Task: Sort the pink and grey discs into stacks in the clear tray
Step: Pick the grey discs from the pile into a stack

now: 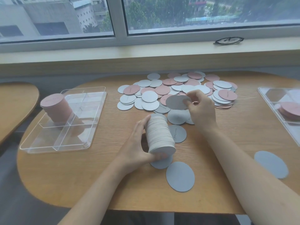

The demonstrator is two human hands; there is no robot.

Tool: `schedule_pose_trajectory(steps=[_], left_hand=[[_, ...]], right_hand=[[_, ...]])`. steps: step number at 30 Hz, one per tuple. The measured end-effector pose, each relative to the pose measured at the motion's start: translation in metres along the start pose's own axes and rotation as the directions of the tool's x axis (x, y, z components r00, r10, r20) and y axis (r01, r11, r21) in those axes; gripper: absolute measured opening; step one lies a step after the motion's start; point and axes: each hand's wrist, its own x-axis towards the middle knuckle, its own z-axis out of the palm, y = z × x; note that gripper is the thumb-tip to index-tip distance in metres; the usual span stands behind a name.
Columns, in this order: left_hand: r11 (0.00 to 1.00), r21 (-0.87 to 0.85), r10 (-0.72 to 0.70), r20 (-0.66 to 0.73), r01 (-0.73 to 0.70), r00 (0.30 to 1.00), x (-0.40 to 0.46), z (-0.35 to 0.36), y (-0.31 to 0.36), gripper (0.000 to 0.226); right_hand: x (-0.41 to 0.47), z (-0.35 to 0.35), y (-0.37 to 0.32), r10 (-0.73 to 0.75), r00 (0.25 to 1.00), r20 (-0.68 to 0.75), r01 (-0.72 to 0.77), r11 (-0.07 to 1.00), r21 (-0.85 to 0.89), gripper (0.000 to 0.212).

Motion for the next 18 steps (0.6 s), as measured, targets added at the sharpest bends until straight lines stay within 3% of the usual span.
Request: schedule_pose_trajectory(steps=[4,8,12,18], left_hand=[[1.000,-0.008,-0.003,-0.006,0.003,1.000,0.000,0.000,0.001,0.120],[1.000,-0.004,0.014,0.001,-0.014,1.000,0.001,0.000,0.001,0.119],[0.999,-0.045,0.000,0.027,0.001,1.000,0.002,-0.001,-0.002,0.123],[1.000,-0.017,-0.006,0.027,0.006,1.000,0.001,-0.002,0.000,0.122]], right_hand=[[-0.008,-0.006,-0.012,0.041,0.998,-0.037,-0.036,0.991,0.126,0.009],[-0.021,-0.011,-0.021,0.087,0.986,0.139,-0.129,0.935,0.330,0.012],[-0.031,-0.006,-0.024,0.071,0.946,0.315,-0.203,0.889,0.410,0.011],[-0.031,-0.004,-0.025,0.090,0.921,0.378,-0.289,0.810,0.510,0.014]])
